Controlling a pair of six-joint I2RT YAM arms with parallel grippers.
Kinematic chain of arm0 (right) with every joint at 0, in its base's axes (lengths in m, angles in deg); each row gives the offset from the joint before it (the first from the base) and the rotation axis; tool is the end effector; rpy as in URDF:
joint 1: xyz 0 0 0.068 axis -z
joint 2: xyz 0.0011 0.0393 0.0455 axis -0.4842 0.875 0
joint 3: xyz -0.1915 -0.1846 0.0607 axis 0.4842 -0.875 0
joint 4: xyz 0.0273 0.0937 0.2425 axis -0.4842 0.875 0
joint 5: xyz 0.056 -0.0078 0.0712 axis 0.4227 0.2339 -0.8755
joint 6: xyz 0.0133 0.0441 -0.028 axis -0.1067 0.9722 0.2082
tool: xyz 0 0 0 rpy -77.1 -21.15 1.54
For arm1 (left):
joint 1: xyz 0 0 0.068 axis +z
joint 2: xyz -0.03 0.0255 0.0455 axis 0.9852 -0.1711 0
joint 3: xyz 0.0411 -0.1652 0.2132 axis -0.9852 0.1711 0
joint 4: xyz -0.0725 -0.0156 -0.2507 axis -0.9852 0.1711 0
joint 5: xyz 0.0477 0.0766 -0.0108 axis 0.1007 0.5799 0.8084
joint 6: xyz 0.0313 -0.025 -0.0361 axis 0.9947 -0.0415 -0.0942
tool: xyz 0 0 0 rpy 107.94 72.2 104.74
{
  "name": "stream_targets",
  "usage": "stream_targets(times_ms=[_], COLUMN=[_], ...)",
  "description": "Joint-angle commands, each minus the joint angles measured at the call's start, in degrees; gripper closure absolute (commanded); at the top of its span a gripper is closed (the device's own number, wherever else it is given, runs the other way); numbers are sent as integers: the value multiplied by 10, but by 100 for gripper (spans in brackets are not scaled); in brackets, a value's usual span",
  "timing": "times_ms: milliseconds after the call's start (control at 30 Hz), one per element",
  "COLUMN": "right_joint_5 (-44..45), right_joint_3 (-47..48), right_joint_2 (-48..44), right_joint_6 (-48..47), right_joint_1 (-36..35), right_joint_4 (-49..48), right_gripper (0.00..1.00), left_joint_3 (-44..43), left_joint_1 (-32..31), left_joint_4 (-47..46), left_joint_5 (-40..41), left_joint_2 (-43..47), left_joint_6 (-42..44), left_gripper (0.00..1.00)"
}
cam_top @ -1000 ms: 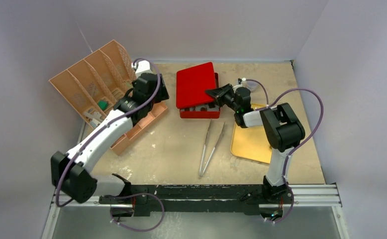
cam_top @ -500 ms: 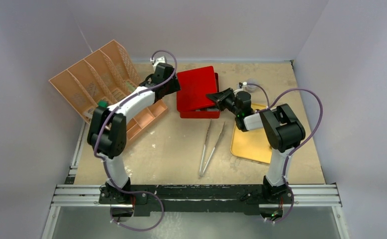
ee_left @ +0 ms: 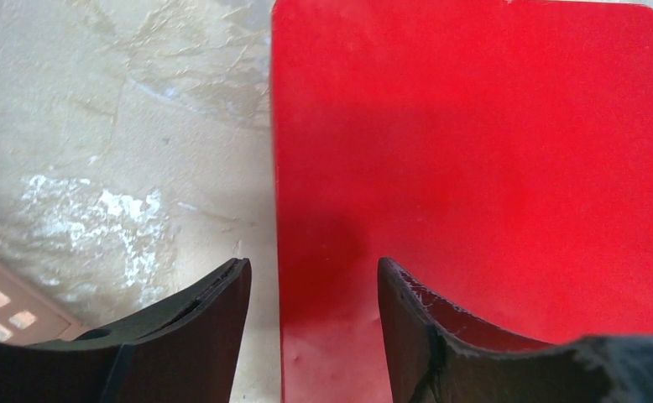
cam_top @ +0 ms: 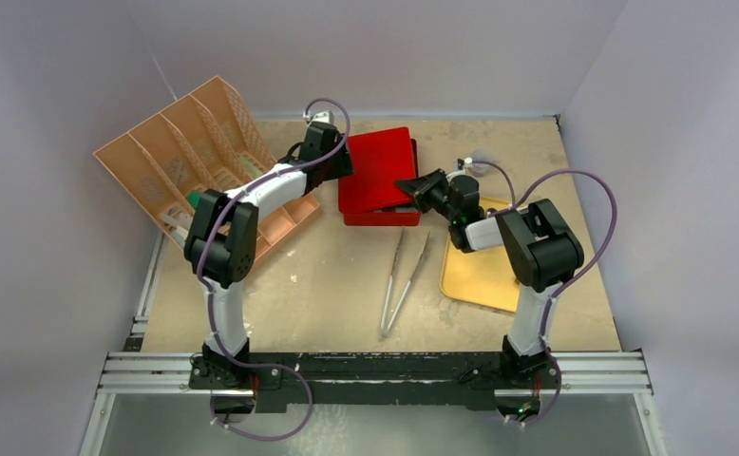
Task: Pack the chocolate
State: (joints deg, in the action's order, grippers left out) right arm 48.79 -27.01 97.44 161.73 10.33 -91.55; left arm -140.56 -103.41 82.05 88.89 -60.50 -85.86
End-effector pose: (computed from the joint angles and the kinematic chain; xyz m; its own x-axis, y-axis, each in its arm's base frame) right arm 0.3592 0.1311 0.1586 -0.5630 0.7984 -0.2136 -0.0665 0.2139 0.9746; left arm 0.4218 -0.1759 0.2161 -0.6321 -0.3179 -0.7067 -0.0678 0.9312 -0.3582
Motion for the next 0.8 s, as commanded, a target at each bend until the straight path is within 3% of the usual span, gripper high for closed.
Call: stream_targets(times_ms=[0,167,300,433,533,633,767], right_joint_5=[25,30,33,32,34,39,47], right_joint_3=[4,0,0,2,-1,-4,-5], right_joint_2=[-39,-46,-41,-35,-39,-51,-73], right_joint_6=[-17,-26,-26,-23,-27,-40,-69], right_joint_1=[-1,-1,-1,-1,-1,-1,-1], right_joint_4=[-3,7,1,-5,-3,14,54], right_gripper=[93,92,92,92,90,80,65], left_joint_3=[-27,-31,-26,-28,-35,-42,-42], left_joint_1=[4,4,4,4,4,4,4], left_joint_4=[-57,-53,-60,-68,-67,-61,-63], left_joint_5=[-29,-39,-44,-47,-58,-64,-78], left_joint_2=[-9,-25,-24,-30,-40,-52,-58], left_joint_6=[30,43,50,50,48,48,51], left_gripper=[47,51,42,40,48,57,58])
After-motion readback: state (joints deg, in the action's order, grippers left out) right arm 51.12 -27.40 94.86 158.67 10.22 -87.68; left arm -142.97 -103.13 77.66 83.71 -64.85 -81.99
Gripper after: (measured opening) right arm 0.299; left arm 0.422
